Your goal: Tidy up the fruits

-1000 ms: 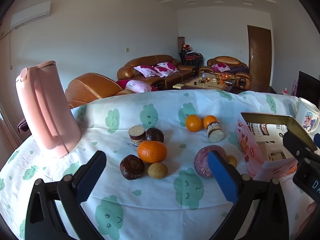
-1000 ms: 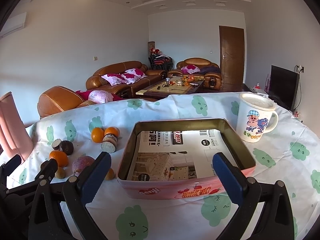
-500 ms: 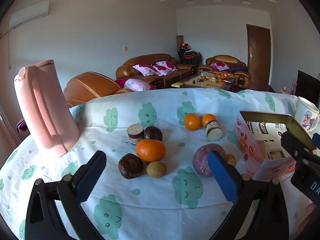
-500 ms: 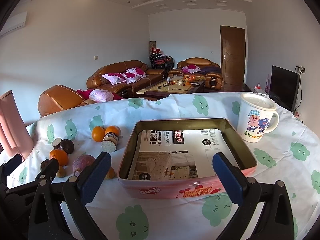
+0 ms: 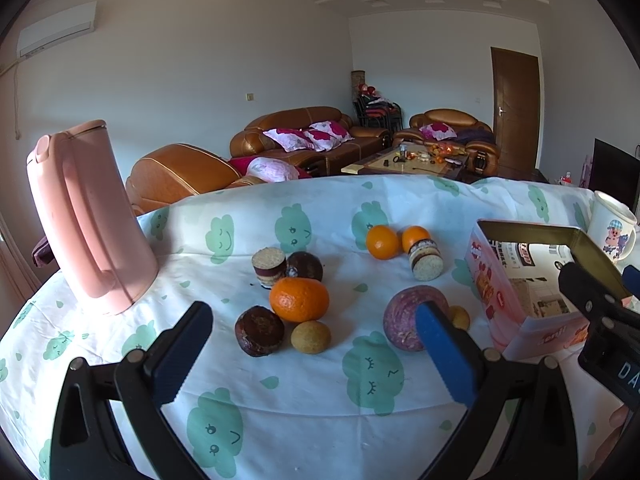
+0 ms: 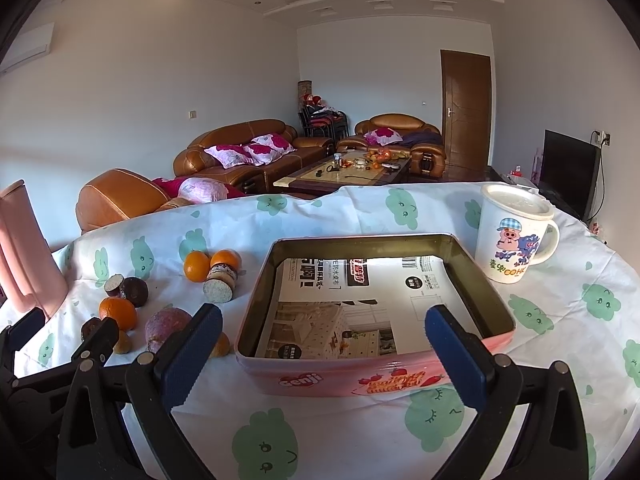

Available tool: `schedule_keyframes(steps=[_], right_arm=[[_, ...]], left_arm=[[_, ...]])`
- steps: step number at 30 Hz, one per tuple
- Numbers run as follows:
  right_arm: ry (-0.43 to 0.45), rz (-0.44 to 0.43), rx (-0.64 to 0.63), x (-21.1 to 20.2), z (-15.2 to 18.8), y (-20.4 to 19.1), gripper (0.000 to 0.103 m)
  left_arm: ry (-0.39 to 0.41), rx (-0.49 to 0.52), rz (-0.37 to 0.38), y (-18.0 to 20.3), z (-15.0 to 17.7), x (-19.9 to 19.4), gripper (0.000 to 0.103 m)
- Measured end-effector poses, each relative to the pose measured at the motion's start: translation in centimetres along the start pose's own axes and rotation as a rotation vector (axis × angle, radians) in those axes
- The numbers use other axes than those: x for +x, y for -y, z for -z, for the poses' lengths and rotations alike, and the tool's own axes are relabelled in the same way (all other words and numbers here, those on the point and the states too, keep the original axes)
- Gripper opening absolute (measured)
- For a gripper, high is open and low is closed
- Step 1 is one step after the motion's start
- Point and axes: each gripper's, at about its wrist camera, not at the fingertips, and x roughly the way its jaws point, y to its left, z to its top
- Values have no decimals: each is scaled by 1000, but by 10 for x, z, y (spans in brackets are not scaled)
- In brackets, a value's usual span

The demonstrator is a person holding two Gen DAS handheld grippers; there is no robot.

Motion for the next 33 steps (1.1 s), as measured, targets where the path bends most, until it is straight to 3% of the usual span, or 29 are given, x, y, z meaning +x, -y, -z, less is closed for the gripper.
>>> schedule_keyframes(steps=[33], right_arm=[[-15,0,-7,4,2,-1,102]], left_arm=[[-43,-36,9,14,8,-6,103]])
